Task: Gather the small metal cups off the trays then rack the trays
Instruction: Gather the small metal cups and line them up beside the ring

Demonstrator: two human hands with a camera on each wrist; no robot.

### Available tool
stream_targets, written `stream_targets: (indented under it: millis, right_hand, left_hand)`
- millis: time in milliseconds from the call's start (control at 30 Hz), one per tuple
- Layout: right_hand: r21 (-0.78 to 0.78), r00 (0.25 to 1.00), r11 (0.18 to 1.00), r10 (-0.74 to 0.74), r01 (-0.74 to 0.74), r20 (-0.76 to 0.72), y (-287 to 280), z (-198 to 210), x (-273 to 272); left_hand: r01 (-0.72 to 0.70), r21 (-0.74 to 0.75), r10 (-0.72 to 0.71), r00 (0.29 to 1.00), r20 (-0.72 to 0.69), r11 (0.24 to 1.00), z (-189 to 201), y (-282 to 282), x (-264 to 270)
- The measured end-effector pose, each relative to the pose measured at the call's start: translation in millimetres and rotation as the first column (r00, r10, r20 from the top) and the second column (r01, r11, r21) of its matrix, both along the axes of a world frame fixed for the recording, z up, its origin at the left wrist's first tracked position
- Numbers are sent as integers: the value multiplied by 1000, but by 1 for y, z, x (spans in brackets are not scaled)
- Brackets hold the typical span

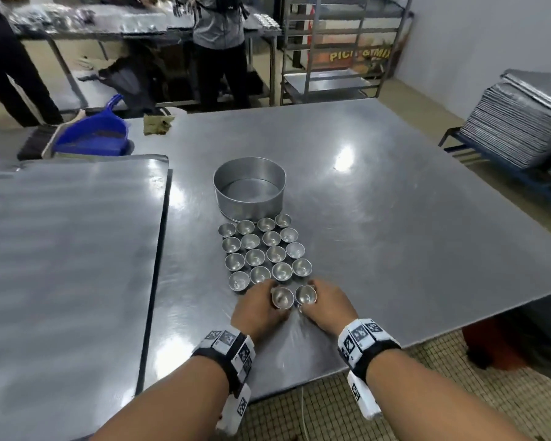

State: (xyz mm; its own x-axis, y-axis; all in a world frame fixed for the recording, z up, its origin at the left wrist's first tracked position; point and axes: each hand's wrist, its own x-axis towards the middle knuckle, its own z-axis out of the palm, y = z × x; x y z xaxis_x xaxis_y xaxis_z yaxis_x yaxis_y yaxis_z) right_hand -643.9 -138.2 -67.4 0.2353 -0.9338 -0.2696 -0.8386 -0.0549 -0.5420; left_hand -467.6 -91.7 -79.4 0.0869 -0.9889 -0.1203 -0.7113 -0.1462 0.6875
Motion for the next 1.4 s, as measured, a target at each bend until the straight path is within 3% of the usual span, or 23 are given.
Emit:
stream_targets:
  millis: [333, 1400]
  right_hand:
    - [-45, 994, 997, 70, -67, 80, -17, -8, -18]
    - [-66, 982, 995, 91, -81, 168, -27, -15, -26]
  left_hand:
    - [-171, -5, 171, 985, -12, 985, -2, 3, -18]
    - [-165, 0, 164, 985, -45, 986, 4, 4, -28]
